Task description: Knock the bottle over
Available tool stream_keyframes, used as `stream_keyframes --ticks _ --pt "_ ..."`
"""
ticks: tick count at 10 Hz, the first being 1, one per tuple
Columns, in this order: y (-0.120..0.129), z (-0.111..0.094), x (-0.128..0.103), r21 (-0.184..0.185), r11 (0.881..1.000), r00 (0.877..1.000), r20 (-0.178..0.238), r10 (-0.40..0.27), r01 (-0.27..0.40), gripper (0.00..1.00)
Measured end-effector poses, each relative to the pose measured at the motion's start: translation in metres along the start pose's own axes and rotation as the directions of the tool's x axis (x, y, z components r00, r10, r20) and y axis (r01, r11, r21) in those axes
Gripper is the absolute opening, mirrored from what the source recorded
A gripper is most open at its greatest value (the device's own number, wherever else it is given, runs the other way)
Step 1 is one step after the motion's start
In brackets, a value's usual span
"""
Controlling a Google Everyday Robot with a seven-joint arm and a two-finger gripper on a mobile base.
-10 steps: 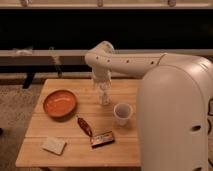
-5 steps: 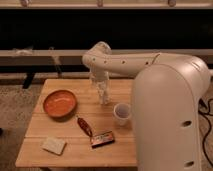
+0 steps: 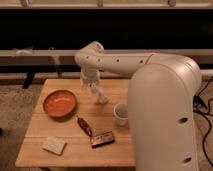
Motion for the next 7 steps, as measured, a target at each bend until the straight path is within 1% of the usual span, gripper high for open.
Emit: stream_keyframes --ticks 2,5,6,7 --pt "0.006 -0.002 0.005 -0.033 0.999 1.000 -0.019 0.000 0.000 0.65" --pt "0.014 -0.007 0.019 -0.096 0.995 0.998 -0.058 0.002 -0.007 0.65" --pt "0.014 -0.010 0.022 -0.110 0.994 0.998 -0.068 0.006 -0.014 0.65" --pt "0.012 -0.010 0.023 -0.110 0.994 0.998 -0.070 0.009 -0.017 0.65"
